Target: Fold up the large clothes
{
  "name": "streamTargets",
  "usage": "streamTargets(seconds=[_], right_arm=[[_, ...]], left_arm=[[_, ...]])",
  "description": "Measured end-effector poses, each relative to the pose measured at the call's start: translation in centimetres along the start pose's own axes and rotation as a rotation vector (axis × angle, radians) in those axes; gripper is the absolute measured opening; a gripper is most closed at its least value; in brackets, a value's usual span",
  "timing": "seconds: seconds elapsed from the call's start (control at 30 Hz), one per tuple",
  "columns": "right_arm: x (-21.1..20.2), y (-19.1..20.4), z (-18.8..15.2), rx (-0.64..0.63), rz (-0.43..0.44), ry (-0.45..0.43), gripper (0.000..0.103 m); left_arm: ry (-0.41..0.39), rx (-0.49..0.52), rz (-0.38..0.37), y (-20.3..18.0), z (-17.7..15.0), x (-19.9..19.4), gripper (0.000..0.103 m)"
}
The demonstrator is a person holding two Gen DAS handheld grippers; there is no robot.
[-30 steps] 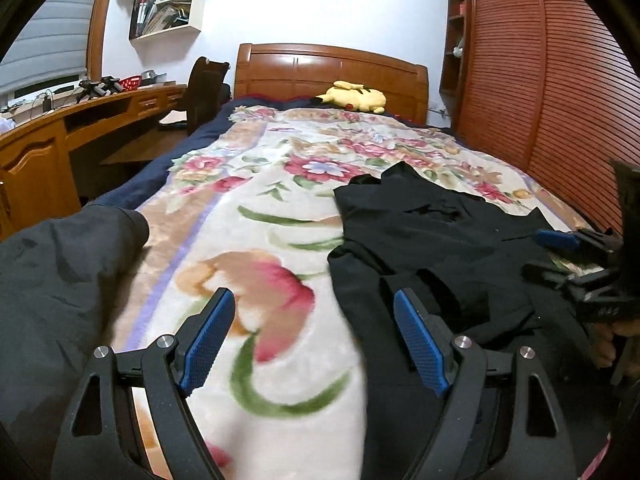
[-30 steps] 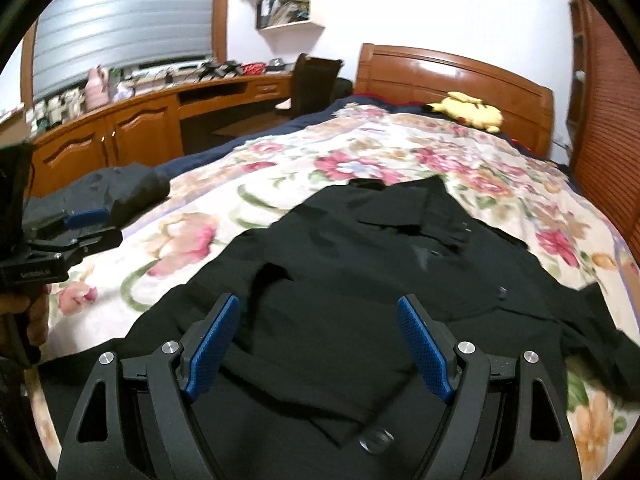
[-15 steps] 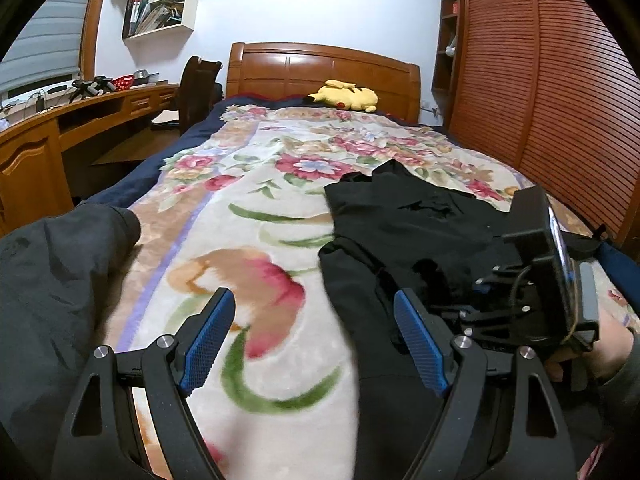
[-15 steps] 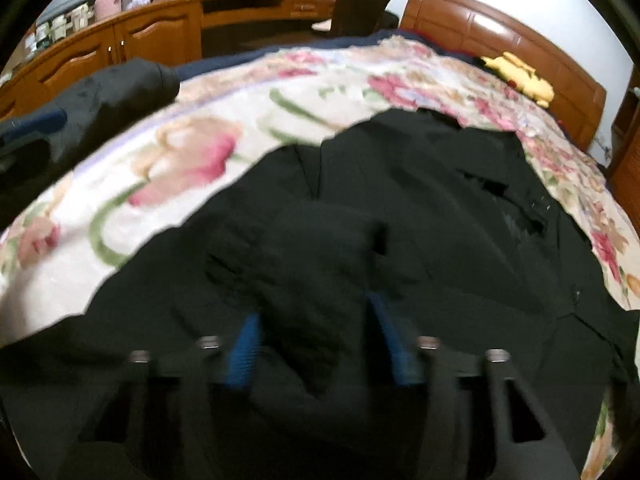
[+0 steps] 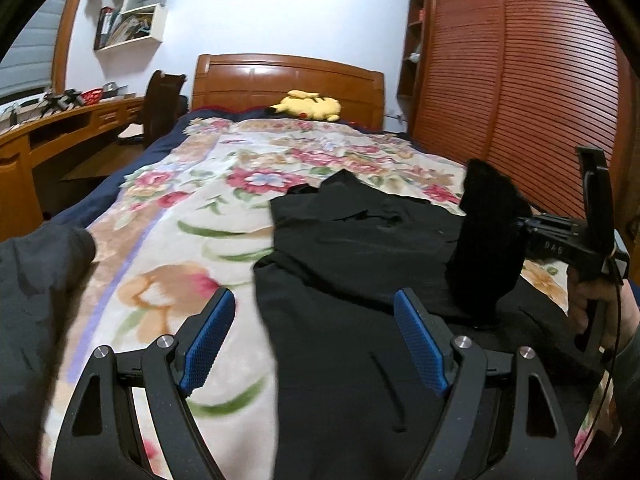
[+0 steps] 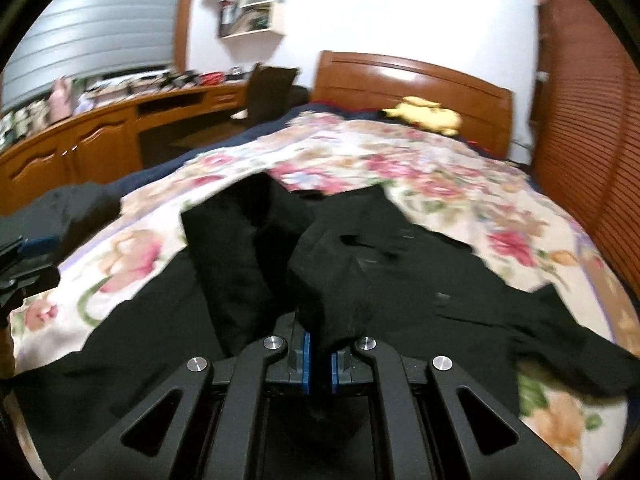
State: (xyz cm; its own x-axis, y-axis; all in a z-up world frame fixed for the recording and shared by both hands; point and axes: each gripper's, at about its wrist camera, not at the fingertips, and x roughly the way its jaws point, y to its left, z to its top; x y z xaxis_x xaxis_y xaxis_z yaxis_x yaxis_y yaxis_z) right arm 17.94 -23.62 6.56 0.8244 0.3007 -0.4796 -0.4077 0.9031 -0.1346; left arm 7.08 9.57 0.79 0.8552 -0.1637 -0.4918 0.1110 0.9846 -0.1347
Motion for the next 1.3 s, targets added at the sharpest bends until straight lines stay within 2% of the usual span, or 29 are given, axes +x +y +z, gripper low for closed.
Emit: streamTargets(seconds=[0.07, 0.2, 0.37, 0.43, 0.53, 0.57, 0.6, 0.7, 0.83, 0.93, 1.23, 1.3], right_arm=[[-1.1, -2.3, -0.9, 0.026, -0.048, 0.004, 0.006], [-2.2, -5.4, -3.2, 0.075, -0.076, 0.046, 0.006], [-3.1, -5.9, -5.1, 0.102, -0.076, 0.101, 0.007], [-4.0, -5.9, -5.7, 0.103, -0.085, 0.119, 0.011], [-5.2, -5.2, -6.3, 0.145, -0.099, 0.131, 0.033], [-5.4, -4.9, -6.5, 0.159, -0.102, 0.137, 0.048], [-6.1, -4.9, -6.9, 0.164, -0.115, 0.133, 0.055], [-8.9, -3.2, -7.2, 0.171, -0.148, 0.124, 0.056], [-11.3, -3.1, -8.3, 0.189, -0.188, 0.132, 0.056], [-13.1, -3.0, -8.1, 0.184, -0.223, 0.1, 0.056], [-15.7, -1.2, -6.2, 0.157, -0.234, 0.013, 0.056], [-15.3, -1.2, -6.4, 0.157, -0.239, 0.003, 0.056]], left_arm=[[0.001, 0.014, -0.006, -0.9, 0.0, 0.1, 0.082], [0.001, 0.042, -0.021, -2.6, -0.1, 0.3, 0.082], [-0.004, 0.068, -0.024, -3.7, -0.1, 0.3, 0.082], [0.0, 0.068, -0.035, -4.0, -0.1, 0.5, 0.082], [0.003, 0.074, -0.04, -4.3, -0.2, 0.6, 0.082], [0.005, 0.075, -0.043, -4.4, -0.2, 0.6, 0.082], [0.006, 0.076, -0.046, -4.6, -0.3, 0.6, 0.082], [0.011, 0.083, -0.053, -4.9, -0.5, 0.6, 0.082], [0.018, 0.091, -0.059, -5.5, -0.6, 0.7, 0.082], [0.019, 0.095, -0.065, -5.9, -0.6, 0.8, 0.082], [0.008, 0.094, -0.12, -7.1, -0.7, 0.8, 0.082], [0.014, 0.096, -0.127, -7.4, -0.7, 0.9, 0.094]])
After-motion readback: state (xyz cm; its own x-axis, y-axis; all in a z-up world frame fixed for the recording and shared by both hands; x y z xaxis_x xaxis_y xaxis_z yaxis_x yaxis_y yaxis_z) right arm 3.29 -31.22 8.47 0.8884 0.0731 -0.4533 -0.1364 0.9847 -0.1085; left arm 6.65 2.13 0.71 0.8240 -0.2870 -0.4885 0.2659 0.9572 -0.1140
